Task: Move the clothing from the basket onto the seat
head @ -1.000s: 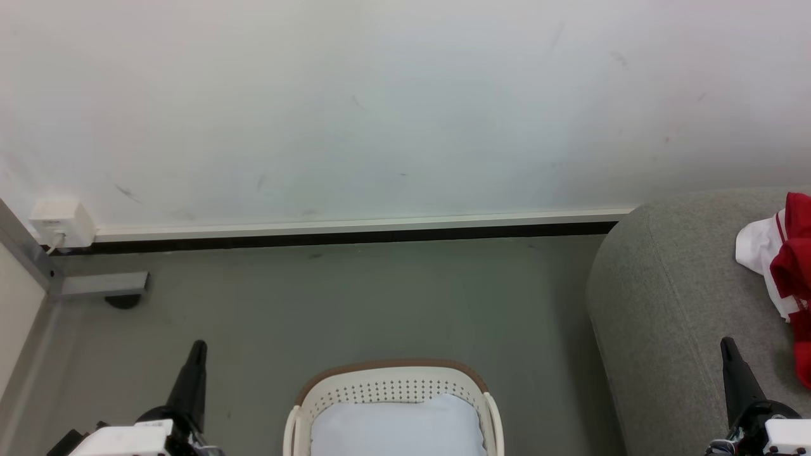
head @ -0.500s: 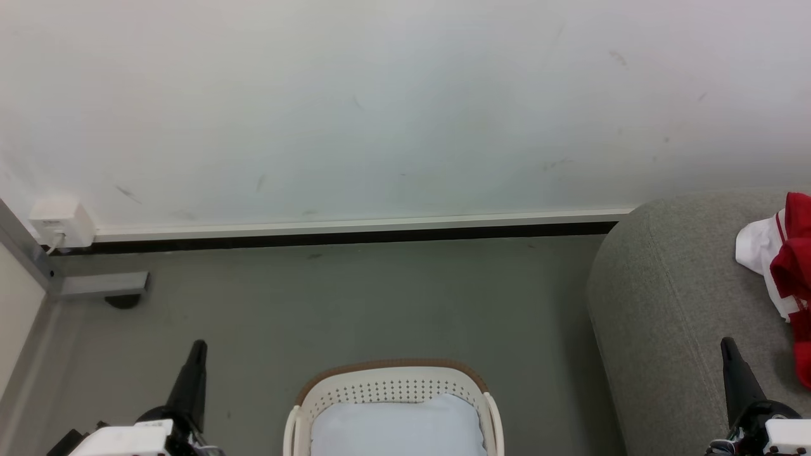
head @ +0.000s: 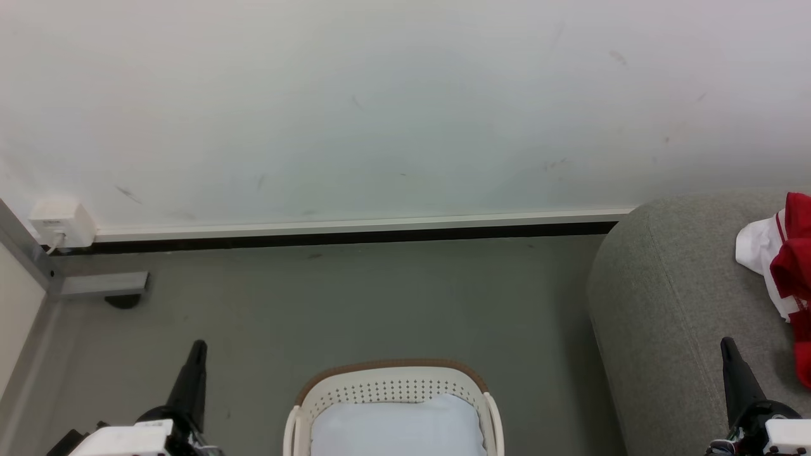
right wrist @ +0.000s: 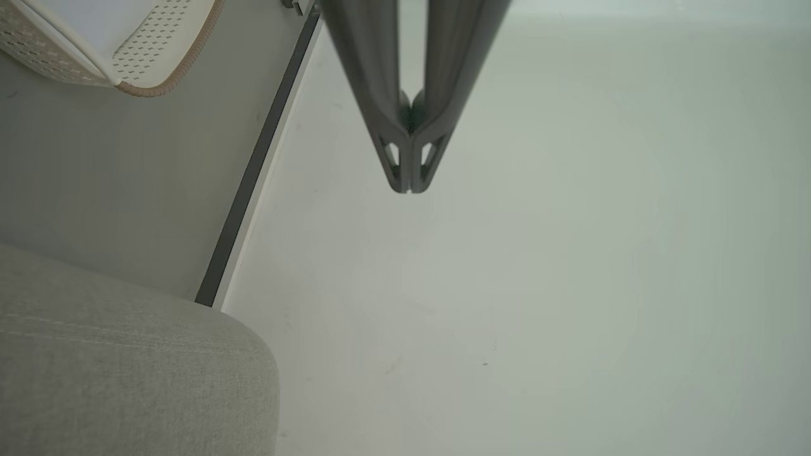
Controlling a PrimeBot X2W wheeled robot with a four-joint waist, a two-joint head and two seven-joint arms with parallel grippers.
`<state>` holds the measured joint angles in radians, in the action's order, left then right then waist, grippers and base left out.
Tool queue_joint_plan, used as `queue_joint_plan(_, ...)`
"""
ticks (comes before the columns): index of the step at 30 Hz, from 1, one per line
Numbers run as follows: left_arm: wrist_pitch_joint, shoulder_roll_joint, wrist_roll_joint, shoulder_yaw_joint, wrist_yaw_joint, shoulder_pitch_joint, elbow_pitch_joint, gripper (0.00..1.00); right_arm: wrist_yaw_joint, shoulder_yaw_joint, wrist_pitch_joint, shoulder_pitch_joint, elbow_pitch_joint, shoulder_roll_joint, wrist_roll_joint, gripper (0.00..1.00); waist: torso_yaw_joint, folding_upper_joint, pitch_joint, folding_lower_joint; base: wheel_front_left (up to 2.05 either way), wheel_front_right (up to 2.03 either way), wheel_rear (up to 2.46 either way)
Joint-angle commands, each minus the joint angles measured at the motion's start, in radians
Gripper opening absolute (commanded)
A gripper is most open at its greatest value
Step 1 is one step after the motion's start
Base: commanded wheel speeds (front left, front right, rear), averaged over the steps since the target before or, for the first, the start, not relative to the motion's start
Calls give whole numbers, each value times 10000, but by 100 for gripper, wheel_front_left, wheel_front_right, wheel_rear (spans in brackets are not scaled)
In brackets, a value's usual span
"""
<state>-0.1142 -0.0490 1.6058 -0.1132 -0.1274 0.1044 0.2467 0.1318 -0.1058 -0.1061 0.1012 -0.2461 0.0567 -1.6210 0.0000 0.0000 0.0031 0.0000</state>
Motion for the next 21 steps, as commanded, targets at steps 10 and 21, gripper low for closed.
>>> queue_joint_plan(10, -37, -21, 130, -25, -61, 87, -29, 0, -21, -48, -53, 119, 35, -15, 42, 0, 0, 0, 0, 0, 0, 0, 0)
queue_joint_plan(21, -37, -21, 130, -24, -61, 87, -30, 0, -21, -61, -68, 120, 34, -22, 59, 0, 0, 0, 0, 0, 0, 0, 0)
